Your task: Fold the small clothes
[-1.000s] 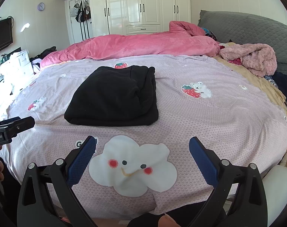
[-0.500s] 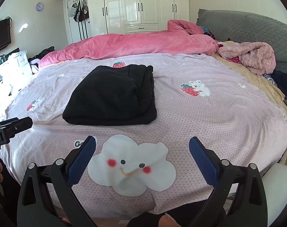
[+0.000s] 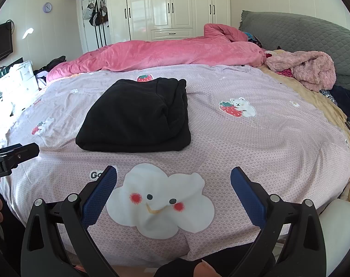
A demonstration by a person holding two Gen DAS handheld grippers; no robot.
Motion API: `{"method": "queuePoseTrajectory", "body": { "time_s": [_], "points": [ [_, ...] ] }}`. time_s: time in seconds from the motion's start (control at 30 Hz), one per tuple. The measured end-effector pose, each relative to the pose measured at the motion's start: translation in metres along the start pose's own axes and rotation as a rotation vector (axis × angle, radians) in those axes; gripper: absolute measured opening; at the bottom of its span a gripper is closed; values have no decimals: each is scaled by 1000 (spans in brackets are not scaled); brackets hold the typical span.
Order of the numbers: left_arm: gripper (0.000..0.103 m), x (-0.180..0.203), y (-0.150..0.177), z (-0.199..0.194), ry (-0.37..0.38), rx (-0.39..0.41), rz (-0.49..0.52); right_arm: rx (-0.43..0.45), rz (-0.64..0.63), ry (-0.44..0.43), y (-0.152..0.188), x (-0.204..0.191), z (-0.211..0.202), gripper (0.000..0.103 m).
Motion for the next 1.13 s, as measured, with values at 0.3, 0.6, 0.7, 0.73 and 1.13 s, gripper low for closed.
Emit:
{"method": "queuePoseTrajectory", "body": {
  "time_s": [0.3,0.6,0.7,0.73,1.13],
  "points": [
    [94,1,1,2,8,-14,8,-4,0,10,3,1,1,99],
    [94,-14,0,1,15,-23,0,-55,134,180,27,45,-6,99],
    [94,-43,-7,-5,-32,6,-46,-90,284,289,53,97,-17,98],
    [94,-56,-9,-7,-36,12,-68,-94,337,328,62,115,-22,98],
    [94,-325,-87,-22,-516,66,-338,-346,818,971,234,356,-116,99]
  ]
}}
Point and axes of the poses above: each gripper's, at about its wrist camera, not at the fingertips, and z roughly the way its jaws point, x to its right, y to its underside, the point moved 2 cm from there along z, roughly the way its jaws point, and after that the axes turned 9 degrees about -z, right-handed, at the moved point
